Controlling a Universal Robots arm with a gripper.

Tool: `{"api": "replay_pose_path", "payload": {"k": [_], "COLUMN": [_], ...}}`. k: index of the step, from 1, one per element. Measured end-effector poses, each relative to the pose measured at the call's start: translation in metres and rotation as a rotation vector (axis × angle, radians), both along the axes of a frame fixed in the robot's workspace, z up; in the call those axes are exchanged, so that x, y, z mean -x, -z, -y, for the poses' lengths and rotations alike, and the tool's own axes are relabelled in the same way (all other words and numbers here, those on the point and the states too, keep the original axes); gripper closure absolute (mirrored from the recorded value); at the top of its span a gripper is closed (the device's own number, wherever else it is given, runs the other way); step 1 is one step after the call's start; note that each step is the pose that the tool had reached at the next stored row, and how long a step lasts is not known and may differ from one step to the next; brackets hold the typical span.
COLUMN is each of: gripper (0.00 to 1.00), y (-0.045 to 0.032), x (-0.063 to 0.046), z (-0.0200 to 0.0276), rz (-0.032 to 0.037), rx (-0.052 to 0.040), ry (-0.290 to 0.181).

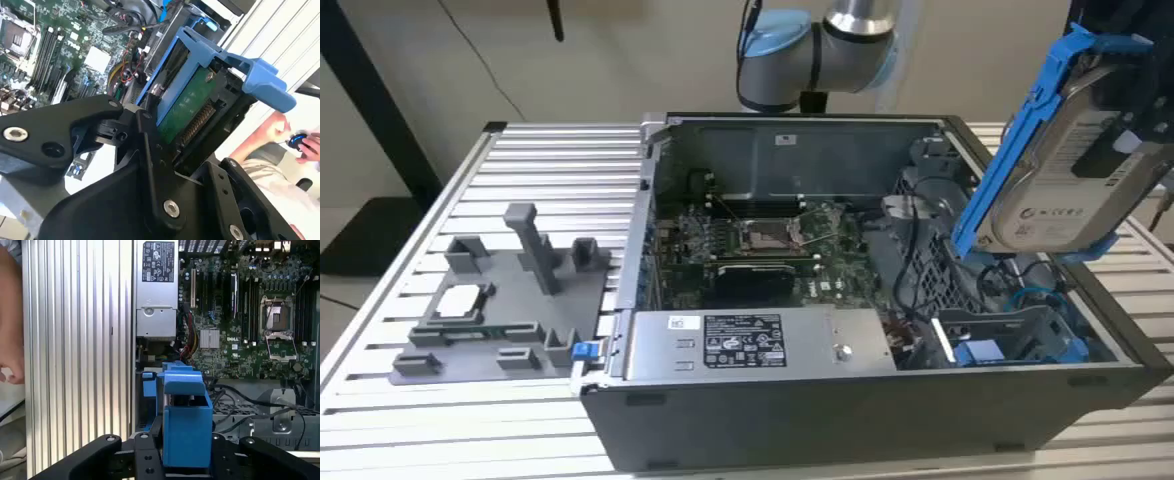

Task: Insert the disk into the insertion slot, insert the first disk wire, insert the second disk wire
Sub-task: 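Insert the disk into the insertion slot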

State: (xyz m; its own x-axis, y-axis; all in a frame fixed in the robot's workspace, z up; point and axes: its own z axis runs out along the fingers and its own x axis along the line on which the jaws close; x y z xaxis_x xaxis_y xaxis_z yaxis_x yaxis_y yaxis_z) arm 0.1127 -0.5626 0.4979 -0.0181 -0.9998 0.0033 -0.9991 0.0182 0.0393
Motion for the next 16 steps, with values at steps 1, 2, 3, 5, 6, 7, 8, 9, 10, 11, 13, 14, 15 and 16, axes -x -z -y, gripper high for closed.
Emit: {"api": "replay_pose_path", "payload": {"k": [1, 2, 3, 5, 6, 7, 8, 9, 10, 11, 13, 14, 15, 16], "gripper": [1.00, 1.00, 1.00, 1.00, 1.00, 1.00, 1.00, 1.00, 1.00, 1.00, 1.00, 1.00, 1.00, 1.00], "y": [0.0000, 0.0000, 0.0000, 0.0000, 0.0000, 0.0000, 0.0000, 0.0000, 0.0000, 0.0000, 0.0001, 0.0004, 0.0008, 0.0011], "x": [0.0000, 0.0000, 0.0000, 0.0000, 0.0000, 0.0001, 0.0001, 0.0000, 0.0000, 0.0000, 0.0000, 0.0000, 0.0000, 0.0000], "z": [0.0000, 0.0000, 0.0000, 0.0000, 0.0000, 0.0000, 0.0000, 0.0000, 0.0000, 0.0000, 0.0000, 0.0001, 0.0001, 0.0002], "rz": [0.0000, 0.0000, 0.0000, -0.0004, -0.0006, -0.0008, -0.0009, -0.0010, -0.0016, -0.0021, -0.0022, -0.0023, -0.0023, -0.0022], "rx": [0.0001, 0.0000, 0.0000, 0.0000, 0.0000, 0.0001, 0.0001, 0.0001, 0.0001, 0.0001, 0.0003, 0.0001, -0.0001, 0.0000], "ry": [0.000, 0.000, 0.000, 0.000, 0.000, 0.000, 0.000, 0.000, 0.000, 0.000, 0.000, 0.000, 0.000, 0.000]}}
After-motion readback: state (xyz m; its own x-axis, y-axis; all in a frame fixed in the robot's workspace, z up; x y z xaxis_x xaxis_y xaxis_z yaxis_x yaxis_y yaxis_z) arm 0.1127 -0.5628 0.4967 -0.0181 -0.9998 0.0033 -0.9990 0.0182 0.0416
